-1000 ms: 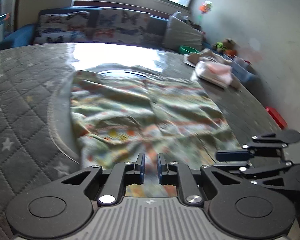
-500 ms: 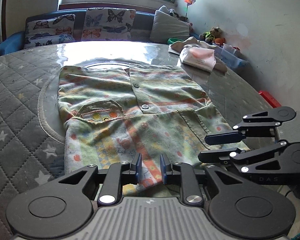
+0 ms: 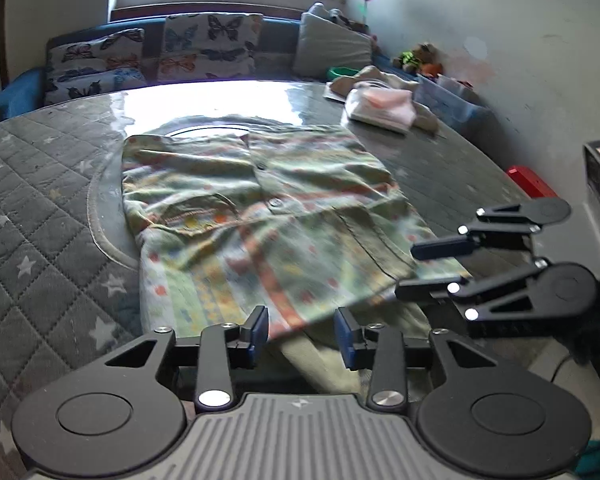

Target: Fold clothes

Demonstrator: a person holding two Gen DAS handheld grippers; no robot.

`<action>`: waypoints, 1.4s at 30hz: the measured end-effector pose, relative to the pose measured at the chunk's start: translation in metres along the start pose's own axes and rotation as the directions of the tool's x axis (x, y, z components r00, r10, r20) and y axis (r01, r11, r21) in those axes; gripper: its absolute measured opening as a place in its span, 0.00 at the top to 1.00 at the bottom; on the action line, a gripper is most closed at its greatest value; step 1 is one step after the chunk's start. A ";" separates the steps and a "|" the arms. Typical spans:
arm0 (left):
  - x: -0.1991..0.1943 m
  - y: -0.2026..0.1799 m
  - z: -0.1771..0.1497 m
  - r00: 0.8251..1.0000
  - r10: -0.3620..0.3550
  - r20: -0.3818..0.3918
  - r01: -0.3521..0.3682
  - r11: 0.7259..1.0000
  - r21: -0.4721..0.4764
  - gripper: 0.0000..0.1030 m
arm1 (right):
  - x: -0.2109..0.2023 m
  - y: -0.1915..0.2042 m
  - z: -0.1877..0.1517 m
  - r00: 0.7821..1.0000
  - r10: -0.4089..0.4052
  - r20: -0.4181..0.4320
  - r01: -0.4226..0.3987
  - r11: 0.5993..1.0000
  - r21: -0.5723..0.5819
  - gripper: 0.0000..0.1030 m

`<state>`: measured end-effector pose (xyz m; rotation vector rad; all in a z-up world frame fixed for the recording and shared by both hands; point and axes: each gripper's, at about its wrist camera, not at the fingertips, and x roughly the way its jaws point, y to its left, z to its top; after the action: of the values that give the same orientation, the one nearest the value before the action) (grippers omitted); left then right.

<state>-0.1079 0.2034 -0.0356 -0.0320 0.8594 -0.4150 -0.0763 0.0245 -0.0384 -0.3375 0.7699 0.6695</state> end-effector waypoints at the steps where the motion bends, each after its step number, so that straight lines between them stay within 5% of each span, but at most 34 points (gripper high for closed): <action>1: -0.001 -0.001 -0.002 1.000 -0.007 -0.009 0.007 1.000 -0.004 0.60 | -0.001 0.000 -0.002 1.000 -0.002 -0.002 0.002 1.000 -0.003 0.59; 19: 0.013 0.006 -0.015 0.986 -0.103 -0.135 0.079 0.982 -0.169 0.62 | -0.022 -0.001 -0.035 0.997 -0.064 -0.036 0.060 0.995 -0.085 0.52; 21: 0.013 0.004 -0.013 0.985 -0.115 -0.130 0.094 0.983 -0.159 0.75 | -0.022 0.003 -0.038 0.997 -0.065 -0.038 0.060 0.992 -0.114 0.51; 26: 0.003 0.006 -0.001 0.987 -0.146 -0.075 0.133 0.979 -0.152 0.86 | -0.022 0.012 -0.044 0.998 -0.069 -0.009 0.066 0.980 -0.187 0.44; 37: 0.002 0.025 0.036 0.981 -0.196 0.005 0.193 0.958 -0.210 0.87 | -0.008 0.025 -0.037 0.996 -0.035 0.085 0.055 0.968 -0.246 0.41; 42: 0.006 0.031 0.041 0.977 -0.212 0.005 0.208 0.952 -0.223 0.86 | 0.003 0.027 -0.027 0.991 0.000 0.136 0.032 0.973 -0.229 0.50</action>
<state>-0.0633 0.2235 -0.0191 -0.3296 0.9216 -0.5176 -0.1072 0.0325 -0.0600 -0.5049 0.5599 0.7612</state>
